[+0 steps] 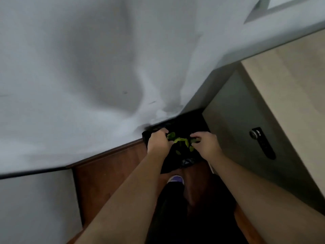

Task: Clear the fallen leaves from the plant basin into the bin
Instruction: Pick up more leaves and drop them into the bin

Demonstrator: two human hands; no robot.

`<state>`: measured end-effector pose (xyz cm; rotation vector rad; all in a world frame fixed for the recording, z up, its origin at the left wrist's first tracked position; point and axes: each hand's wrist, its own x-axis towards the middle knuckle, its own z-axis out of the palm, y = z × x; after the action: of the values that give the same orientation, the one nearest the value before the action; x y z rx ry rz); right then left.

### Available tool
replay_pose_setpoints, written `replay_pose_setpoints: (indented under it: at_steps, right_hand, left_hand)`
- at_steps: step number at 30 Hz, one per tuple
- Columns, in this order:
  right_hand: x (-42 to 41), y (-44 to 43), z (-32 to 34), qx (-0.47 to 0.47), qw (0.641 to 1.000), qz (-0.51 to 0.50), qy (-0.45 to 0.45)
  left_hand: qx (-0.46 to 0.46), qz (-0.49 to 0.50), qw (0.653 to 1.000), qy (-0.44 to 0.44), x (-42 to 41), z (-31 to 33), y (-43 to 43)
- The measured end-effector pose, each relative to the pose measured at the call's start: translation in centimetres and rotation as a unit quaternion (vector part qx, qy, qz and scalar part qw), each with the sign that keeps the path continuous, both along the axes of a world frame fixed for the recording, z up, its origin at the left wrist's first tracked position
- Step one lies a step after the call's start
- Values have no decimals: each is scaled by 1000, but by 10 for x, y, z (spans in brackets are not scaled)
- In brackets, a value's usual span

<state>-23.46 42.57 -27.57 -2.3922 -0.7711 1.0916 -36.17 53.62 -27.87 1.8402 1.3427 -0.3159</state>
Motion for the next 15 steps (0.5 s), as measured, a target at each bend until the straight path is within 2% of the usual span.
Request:
replay_pose_setpoints:
  at_steps: [6, 10, 15]
  right_hand:
    - [3, -6, 39, 16, 999, 14, -32]
    - [6, 1, 107, 72, 996, 21, -50]
    - [32, -10, 215, 190, 972, 7, -136]
  left_hand:
    - [18, -3, 1000, -8, -10, 38, 4]
    - [84, -30, 996, -31, 2, 104, 3]
    - [196, -94, 973, -82, 45, 209, -11]
